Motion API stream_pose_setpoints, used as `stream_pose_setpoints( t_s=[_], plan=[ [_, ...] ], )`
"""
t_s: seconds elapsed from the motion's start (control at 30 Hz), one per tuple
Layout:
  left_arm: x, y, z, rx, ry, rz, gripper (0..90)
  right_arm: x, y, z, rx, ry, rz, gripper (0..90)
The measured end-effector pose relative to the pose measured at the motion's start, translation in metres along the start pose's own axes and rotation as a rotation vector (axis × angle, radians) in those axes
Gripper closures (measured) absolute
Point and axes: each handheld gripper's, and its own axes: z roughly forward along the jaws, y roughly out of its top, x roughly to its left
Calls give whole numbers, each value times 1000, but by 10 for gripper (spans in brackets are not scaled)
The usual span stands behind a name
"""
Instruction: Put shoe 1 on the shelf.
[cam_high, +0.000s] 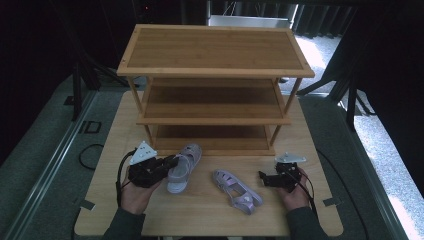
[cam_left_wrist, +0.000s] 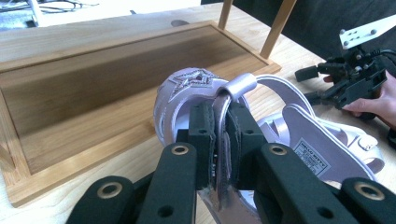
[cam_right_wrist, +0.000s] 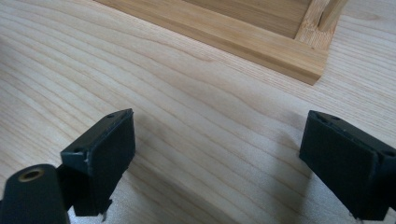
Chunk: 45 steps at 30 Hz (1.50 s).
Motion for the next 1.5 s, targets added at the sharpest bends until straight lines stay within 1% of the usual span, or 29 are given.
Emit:
stream_pose_setpoints(
  t_s=[0.5,0.53,0.87,1.1,1.27,1.43,1.5],
  plan=[
    [-3,10,-5,-15,-7,17,823,0,0,0,0,0,1,100],
    [-4,12,-6,-21,-10,19,823,0,0,0,0,0,1,100],
    [-6,18,-7,-28,-21,27,823,0,0,0,0,0,1,100],
    [-7,25,-9,-33,-30,39,823,0,0,0,0,0,1,100],
    [-7,30,-10,-42,-36,47,823,0,0,0,0,0,1,100],
    [-7,38,-11,-54,-50,57,824,0,0,0,1,0,1,100],
    [-7,38,-11,-54,-50,57,824,0,0,0,1,0,1,100]
  ],
)
